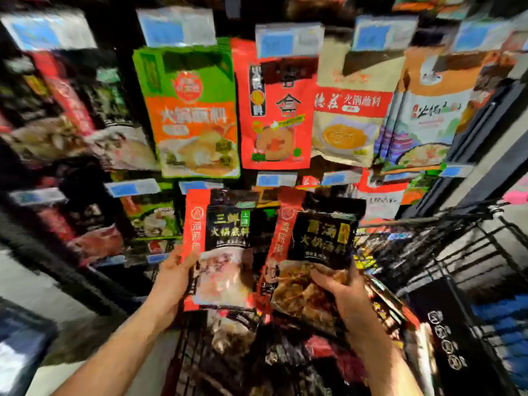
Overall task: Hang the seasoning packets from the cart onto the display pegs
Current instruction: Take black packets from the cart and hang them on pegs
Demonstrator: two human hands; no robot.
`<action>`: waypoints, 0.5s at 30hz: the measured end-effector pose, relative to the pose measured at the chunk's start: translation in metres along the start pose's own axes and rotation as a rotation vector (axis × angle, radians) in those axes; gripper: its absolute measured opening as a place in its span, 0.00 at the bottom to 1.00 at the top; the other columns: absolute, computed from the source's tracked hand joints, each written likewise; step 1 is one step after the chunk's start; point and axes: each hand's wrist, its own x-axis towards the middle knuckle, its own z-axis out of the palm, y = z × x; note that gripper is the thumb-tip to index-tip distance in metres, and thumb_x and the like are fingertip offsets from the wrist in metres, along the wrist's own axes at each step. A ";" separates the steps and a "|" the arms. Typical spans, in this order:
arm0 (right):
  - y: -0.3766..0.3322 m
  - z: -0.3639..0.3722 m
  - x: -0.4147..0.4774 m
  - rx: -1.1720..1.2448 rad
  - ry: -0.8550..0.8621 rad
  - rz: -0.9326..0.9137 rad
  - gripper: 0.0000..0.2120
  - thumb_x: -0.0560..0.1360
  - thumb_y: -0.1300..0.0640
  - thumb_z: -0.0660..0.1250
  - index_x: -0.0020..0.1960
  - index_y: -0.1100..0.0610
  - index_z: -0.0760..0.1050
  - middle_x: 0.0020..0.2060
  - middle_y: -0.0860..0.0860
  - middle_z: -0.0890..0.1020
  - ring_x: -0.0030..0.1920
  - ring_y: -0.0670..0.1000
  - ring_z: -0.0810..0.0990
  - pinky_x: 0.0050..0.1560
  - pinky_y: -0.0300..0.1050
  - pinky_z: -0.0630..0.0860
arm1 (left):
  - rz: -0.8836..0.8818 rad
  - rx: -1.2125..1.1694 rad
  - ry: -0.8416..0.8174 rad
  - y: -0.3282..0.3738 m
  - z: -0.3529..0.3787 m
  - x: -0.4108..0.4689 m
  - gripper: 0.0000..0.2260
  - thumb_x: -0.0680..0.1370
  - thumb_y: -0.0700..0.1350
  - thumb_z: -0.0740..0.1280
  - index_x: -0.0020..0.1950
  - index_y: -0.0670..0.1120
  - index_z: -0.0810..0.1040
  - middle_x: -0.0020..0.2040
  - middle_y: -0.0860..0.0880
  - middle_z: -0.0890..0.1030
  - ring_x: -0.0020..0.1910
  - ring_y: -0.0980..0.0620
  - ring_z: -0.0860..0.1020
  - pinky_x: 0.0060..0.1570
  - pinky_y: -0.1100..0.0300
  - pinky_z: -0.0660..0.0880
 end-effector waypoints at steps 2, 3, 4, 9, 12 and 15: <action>-0.009 0.040 -0.004 0.020 -0.047 -0.047 0.29 0.62 0.61 0.82 0.61 0.48 0.79 0.50 0.54 0.88 0.51 0.60 0.87 0.55 0.55 0.81 | 0.026 -0.021 0.022 0.014 -0.032 0.001 0.10 0.82 0.48 0.68 0.62 0.53 0.81 0.54 0.48 0.86 0.48 0.49 0.83 0.51 0.51 0.77; -0.015 0.062 -0.011 0.022 -0.056 -0.059 0.29 0.62 0.61 0.81 0.61 0.50 0.79 0.50 0.55 0.88 0.51 0.61 0.87 0.53 0.55 0.82 | 0.044 -0.023 0.036 0.020 -0.050 0.002 0.10 0.82 0.49 0.68 0.63 0.53 0.80 0.55 0.49 0.85 0.48 0.49 0.83 0.50 0.52 0.77; -0.018 0.083 -0.016 0.034 -0.078 -0.080 0.29 0.61 0.59 0.81 0.61 0.51 0.78 0.50 0.56 0.88 0.50 0.61 0.87 0.50 0.53 0.83 | 0.057 -0.025 0.046 0.025 -0.069 0.002 0.11 0.82 0.49 0.68 0.63 0.53 0.80 0.57 0.48 0.85 0.51 0.47 0.83 0.53 0.50 0.77; -0.026 0.177 -0.047 0.051 -0.118 -0.097 0.28 0.62 0.62 0.81 0.60 0.56 0.78 0.45 0.59 0.88 0.38 0.58 0.87 0.33 0.49 0.83 | 0.147 -0.046 0.042 0.061 -0.148 0.002 0.22 0.73 0.59 0.74 0.65 0.52 0.80 0.59 0.47 0.84 0.62 0.41 0.80 0.68 0.40 0.72; -0.026 0.217 -0.057 0.036 -0.218 -0.107 0.20 0.72 0.61 0.75 0.63 0.59 0.80 0.49 0.64 0.86 0.46 0.67 0.86 0.46 0.69 0.83 | 0.211 0.004 -0.019 0.084 -0.179 0.005 0.17 0.76 0.59 0.71 0.64 0.57 0.79 0.58 0.51 0.84 0.62 0.46 0.80 0.67 0.45 0.72; -0.025 0.233 -0.062 -0.015 -0.191 -0.111 0.32 0.68 0.48 0.79 0.68 0.59 0.78 0.48 0.60 0.86 0.39 0.60 0.87 0.38 0.58 0.85 | 0.227 0.006 -0.071 0.108 -0.195 0.014 0.24 0.72 0.64 0.68 0.67 0.59 0.77 0.60 0.51 0.83 0.62 0.47 0.80 0.67 0.42 0.73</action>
